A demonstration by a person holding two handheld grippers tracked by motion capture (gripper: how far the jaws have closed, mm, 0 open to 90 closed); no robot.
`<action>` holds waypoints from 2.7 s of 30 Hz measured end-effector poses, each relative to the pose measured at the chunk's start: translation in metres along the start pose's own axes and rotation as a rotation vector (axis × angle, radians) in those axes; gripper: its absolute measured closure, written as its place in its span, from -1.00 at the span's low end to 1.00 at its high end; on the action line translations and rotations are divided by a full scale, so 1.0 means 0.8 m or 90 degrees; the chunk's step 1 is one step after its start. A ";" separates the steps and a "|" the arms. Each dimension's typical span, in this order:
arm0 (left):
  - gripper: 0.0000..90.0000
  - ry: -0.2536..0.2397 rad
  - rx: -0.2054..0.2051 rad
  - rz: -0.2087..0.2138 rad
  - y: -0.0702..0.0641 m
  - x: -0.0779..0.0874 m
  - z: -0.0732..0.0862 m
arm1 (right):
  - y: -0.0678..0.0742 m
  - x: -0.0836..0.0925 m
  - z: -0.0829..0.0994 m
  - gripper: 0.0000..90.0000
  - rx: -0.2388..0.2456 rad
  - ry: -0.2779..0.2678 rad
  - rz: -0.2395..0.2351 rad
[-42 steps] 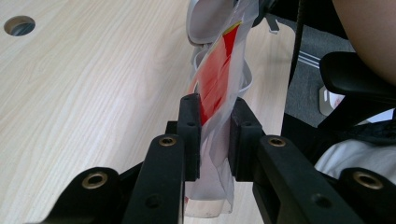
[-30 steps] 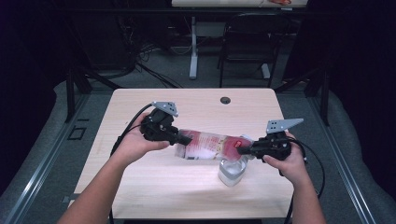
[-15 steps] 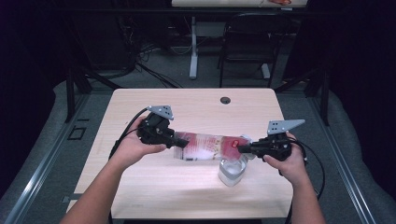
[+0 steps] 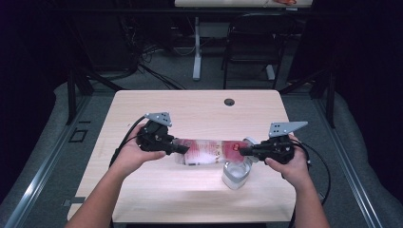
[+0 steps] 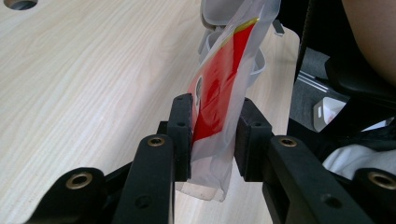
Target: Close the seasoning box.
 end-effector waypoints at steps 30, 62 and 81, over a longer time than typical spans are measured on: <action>0.58 -0.059 0.018 0.006 0.007 -0.008 0.044 | 0.012 -0.022 -0.016 1.00 0.015 -0.004 0.013; 0.78 -0.047 0.005 -0.039 0.020 -0.019 0.078 | 0.014 -0.045 -0.034 1.00 0.023 0.054 0.037; 0.85 -0.054 0.018 -0.032 0.027 -0.033 0.099 | 0.022 -0.068 -0.059 1.00 0.035 0.117 0.046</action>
Point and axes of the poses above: each handheld gripper's, and its own axes: x roughly backward along the jaws, z roughly out of its underside, y roughly to its left, the point moved 10 cm from there along -x, roughly forward along the jaws, and after that the axes turned 11 degrees about -z, right-handed, at the moved point
